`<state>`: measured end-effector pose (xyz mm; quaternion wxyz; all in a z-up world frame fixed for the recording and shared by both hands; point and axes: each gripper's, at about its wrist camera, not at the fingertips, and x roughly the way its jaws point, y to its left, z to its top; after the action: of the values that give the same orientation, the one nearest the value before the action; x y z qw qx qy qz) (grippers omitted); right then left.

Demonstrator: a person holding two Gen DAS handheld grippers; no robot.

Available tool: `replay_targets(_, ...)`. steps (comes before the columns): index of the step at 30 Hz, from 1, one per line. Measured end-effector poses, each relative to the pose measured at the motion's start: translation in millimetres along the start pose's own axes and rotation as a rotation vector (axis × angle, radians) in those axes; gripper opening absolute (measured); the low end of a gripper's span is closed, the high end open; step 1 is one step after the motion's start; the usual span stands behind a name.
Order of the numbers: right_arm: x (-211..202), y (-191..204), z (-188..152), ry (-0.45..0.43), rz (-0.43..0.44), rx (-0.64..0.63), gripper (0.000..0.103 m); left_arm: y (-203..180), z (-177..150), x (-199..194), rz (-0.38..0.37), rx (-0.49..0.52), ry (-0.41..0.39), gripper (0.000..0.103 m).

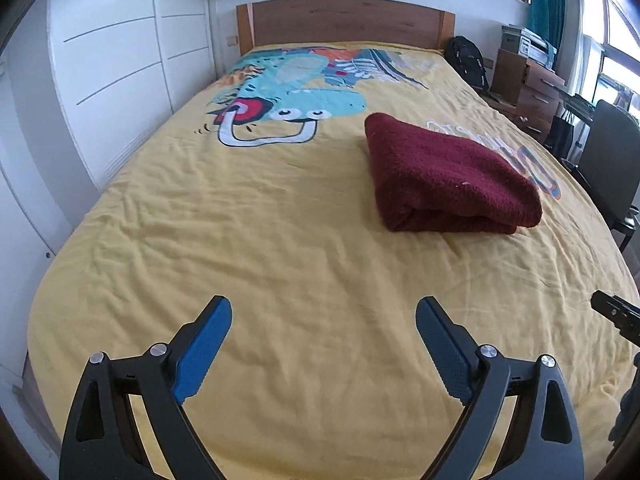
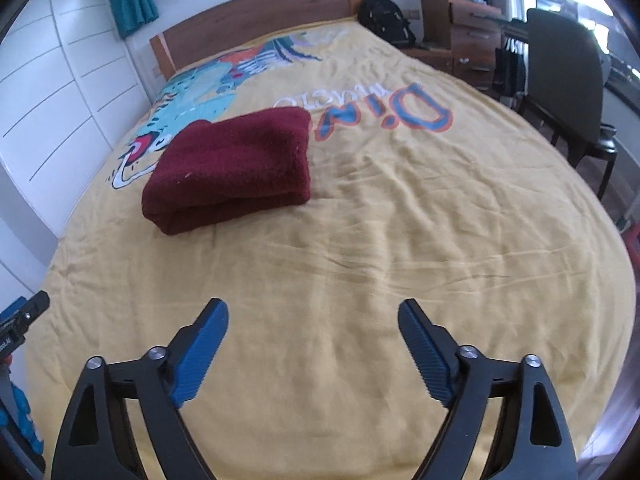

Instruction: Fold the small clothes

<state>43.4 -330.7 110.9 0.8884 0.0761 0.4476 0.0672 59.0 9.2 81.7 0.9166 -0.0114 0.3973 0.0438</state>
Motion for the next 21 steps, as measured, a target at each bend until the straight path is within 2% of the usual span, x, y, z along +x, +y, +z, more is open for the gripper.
replay_targets(1,-4,1,-1,-0.009,-0.01,-0.005,0.1,1,-1,-4,0.004,-0.001,-0.012,0.091)
replay_targets(2,-8,2,-3,-0.022,-0.019,-0.009,0.103,1,-3,-7,0.003,-0.003,-0.021,0.091)
replay_targets(14,-49,16,-10,-0.157,-0.053,-0.052,0.103,6,-8,-40,0.044,-0.008,-0.127,0.091)
replay_targets(21,-66,25,-13,-0.202,-0.059,-0.071,0.103,11,-7,-52,0.041,-0.03,-0.168,0.091)
